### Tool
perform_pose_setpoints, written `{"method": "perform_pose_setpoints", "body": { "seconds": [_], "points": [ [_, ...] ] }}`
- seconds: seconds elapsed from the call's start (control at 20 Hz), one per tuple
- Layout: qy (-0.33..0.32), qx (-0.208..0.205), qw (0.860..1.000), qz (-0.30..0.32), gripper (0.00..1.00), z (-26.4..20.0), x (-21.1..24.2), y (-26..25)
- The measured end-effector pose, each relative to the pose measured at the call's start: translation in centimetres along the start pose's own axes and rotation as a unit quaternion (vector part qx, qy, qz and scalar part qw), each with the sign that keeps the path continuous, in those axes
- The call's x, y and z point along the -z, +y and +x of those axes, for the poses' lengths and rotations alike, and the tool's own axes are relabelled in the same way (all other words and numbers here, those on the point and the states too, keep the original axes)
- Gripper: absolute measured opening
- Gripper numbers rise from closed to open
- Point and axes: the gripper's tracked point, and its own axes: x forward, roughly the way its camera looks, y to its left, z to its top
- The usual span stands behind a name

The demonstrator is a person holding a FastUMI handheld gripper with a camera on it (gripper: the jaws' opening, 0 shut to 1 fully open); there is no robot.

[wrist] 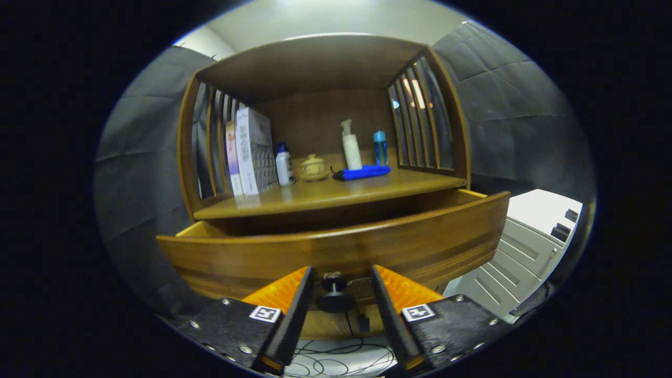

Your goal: Pull open the drawer, take out the items inside it, and place them on the countertop above the cabinet.

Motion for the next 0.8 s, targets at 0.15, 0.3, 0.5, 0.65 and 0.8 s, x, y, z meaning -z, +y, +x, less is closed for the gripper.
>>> {"method": "perform_pose_setpoints", "body": {
  "seconds": [0.15,0.3,0.5,0.65,0.8],
  "points": [
    [-0.034,0.004,0.999,0.004,0.89,-0.9,-2.6,-0.5],
    [-0.037,-0.002,0.999,-0.016,0.93,-0.7,-4.4,-0.2],
    [-0.039,-0.016,0.999,-0.019,0.94,1.1,-7.0,1.3],
    [-0.026,-0.016,0.999,-0.040,0.94,2.7,-8.4,2.1],
    [0.008,-0.006,0.998,-0.056,0.94,5.1,-8.5,2.5]
  ]
}}
